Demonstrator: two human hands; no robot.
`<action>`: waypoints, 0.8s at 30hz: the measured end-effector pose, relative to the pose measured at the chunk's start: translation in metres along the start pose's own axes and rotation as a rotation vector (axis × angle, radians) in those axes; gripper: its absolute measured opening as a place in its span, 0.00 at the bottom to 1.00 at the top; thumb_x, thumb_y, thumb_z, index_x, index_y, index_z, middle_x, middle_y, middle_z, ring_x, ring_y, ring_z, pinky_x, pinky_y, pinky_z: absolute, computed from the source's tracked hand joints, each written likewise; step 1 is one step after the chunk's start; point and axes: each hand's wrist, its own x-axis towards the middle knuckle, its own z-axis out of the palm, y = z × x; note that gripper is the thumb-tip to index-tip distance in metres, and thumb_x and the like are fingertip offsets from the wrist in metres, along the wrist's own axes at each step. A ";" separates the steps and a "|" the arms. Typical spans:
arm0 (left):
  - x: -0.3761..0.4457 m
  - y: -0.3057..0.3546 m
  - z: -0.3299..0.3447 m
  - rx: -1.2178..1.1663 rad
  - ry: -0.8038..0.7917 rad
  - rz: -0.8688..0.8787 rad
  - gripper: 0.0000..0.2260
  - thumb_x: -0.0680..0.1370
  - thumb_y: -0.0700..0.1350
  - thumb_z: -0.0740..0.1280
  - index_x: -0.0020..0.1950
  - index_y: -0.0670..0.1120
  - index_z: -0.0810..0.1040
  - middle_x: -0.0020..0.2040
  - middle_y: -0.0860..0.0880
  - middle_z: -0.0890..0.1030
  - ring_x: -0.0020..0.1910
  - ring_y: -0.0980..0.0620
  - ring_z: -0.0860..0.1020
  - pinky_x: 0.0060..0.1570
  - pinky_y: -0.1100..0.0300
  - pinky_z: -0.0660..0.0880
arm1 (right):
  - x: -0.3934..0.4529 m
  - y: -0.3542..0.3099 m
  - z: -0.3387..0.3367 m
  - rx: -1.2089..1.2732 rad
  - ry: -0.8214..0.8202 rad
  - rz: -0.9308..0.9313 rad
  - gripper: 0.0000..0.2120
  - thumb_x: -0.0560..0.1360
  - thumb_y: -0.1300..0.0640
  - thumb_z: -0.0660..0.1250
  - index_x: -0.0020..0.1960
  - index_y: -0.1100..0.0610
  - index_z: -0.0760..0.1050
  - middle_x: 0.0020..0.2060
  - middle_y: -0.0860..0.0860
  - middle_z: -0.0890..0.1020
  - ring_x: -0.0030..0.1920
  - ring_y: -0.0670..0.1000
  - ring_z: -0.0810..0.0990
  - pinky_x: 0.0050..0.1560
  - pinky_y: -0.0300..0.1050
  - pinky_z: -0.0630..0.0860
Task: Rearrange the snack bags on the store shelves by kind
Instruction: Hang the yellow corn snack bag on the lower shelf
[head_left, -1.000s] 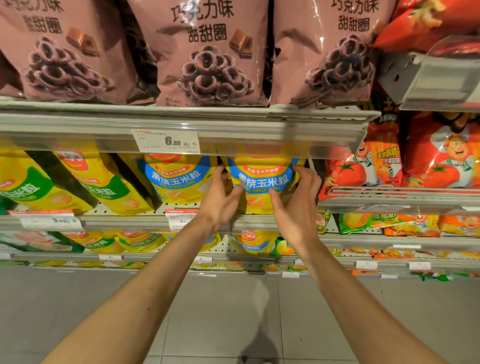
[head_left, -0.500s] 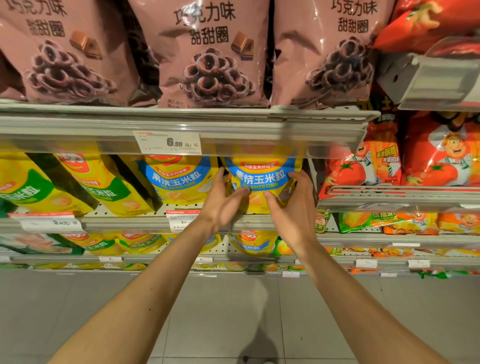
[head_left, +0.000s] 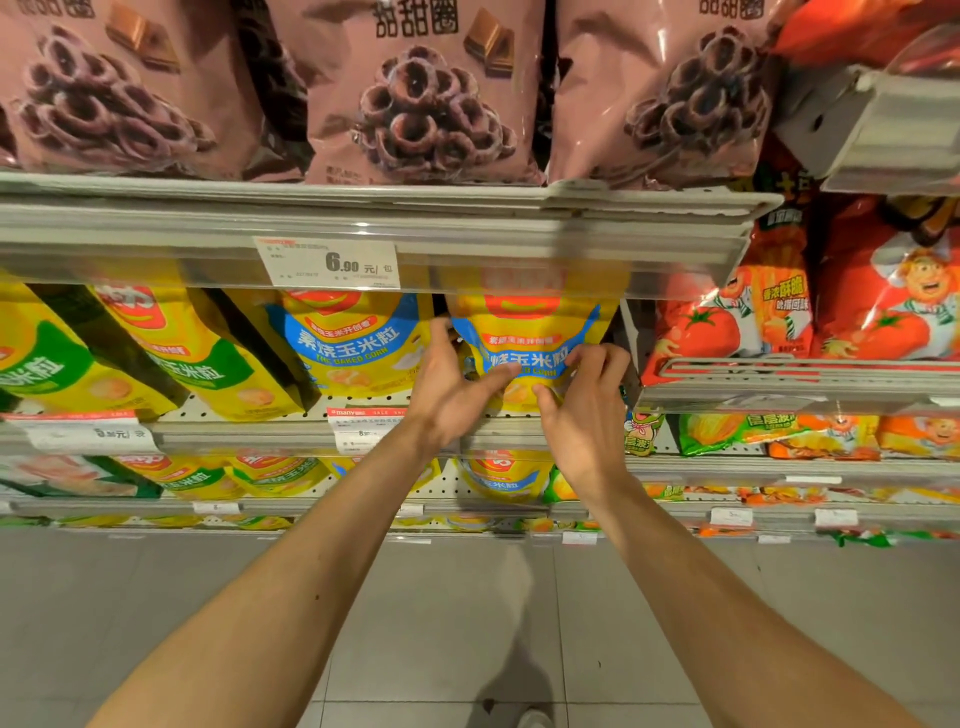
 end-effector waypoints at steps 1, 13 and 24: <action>-0.004 -0.002 0.001 0.012 0.007 0.021 0.31 0.72 0.52 0.79 0.68 0.52 0.65 0.63 0.52 0.79 0.62 0.53 0.79 0.65 0.50 0.77 | -0.002 0.002 -0.002 -0.007 0.001 -0.010 0.22 0.72 0.59 0.77 0.58 0.62 0.69 0.59 0.60 0.69 0.46 0.62 0.80 0.41 0.57 0.79; -0.015 -0.005 -0.011 0.012 0.017 -0.003 0.45 0.70 0.51 0.82 0.81 0.52 0.60 0.70 0.53 0.79 0.70 0.58 0.74 0.67 0.59 0.71 | -0.018 0.001 -0.018 0.073 0.034 -0.053 0.18 0.73 0.57 0.77 0.55 0.63 0.72 0.64 0.61 0.72 0.53 0.44 0.71 0.43 0.52 0.79; -0.031 0.005 -0.012 -0.040 -0.004 -0.062 0.33 0.79 0.48 0.74 0.82 0.49 0.63 0.74 0.51 0.75 0.75 0.56 0.70 0.70 0.60 0.68 | -0.029 0.000 -0.025 0.245 -0.045 0.113 0.14 0.79 0.51 0.70 0.59 0.58 0.73 0.53 0.48 0.74 0.49 0.41 0.72 0.49 0.42 0.73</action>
